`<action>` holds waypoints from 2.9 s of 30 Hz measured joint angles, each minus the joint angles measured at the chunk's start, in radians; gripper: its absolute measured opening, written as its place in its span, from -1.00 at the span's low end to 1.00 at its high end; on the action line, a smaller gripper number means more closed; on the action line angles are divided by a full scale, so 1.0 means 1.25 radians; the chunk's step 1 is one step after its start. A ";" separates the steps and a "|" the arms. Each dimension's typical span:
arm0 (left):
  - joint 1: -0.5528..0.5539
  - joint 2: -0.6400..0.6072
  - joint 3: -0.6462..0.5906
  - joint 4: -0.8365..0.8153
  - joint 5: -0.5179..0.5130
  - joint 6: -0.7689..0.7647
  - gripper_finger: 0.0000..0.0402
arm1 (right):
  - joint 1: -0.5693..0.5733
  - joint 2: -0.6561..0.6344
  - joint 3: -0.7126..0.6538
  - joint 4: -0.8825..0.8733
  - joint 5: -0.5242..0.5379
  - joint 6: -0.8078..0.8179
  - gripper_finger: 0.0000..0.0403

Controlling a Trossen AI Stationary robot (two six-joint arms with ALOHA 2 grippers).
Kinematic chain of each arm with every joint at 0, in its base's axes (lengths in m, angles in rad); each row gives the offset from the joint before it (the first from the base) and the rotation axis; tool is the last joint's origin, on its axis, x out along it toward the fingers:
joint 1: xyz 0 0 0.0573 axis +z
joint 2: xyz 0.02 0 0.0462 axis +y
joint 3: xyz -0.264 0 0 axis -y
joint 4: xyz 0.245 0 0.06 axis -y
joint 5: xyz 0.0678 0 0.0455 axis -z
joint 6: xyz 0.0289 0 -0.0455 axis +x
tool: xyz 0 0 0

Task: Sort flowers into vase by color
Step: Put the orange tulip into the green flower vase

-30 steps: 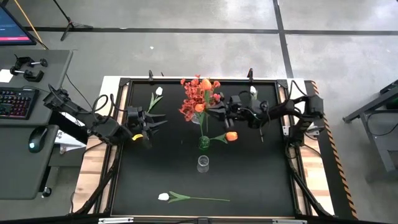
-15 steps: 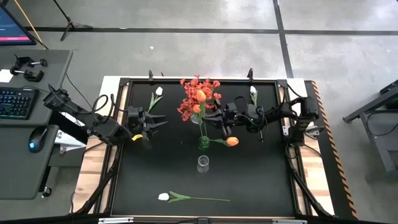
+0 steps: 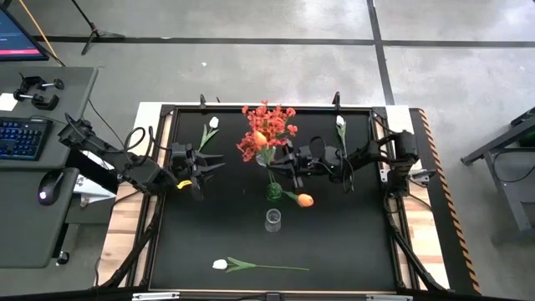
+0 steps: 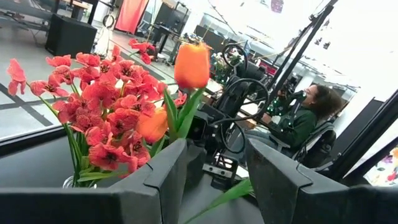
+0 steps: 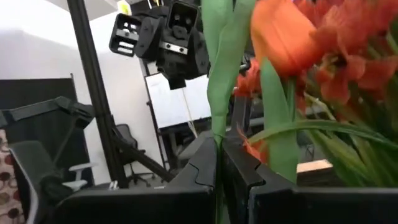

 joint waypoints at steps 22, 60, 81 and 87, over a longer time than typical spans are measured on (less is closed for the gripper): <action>0.000 0.000 0.000 0.003 0.000 -0.007 -0.25 | -0.006 -0.002 0.044 -0.070 -0.022 -0.067 -1.00; 0.000 0.000 0.000 -0.003 0.000 -0.006 -0.25 | -0.005 -0.003 0.038 -0.139 -0.055 -0.067 -1.00; -0.001 0.000 0.000 -0.004 0.001 -0.006 -0.25 | -0.005 -0.004 0.038 -0.235 -0.043 -0.011 -0.82; -0.001 0.000 0.000 -0.004 0.019 -0.006 -0.25 | -0.005 -0.032 0.038 -0.310 -0.034 0.011 -0.44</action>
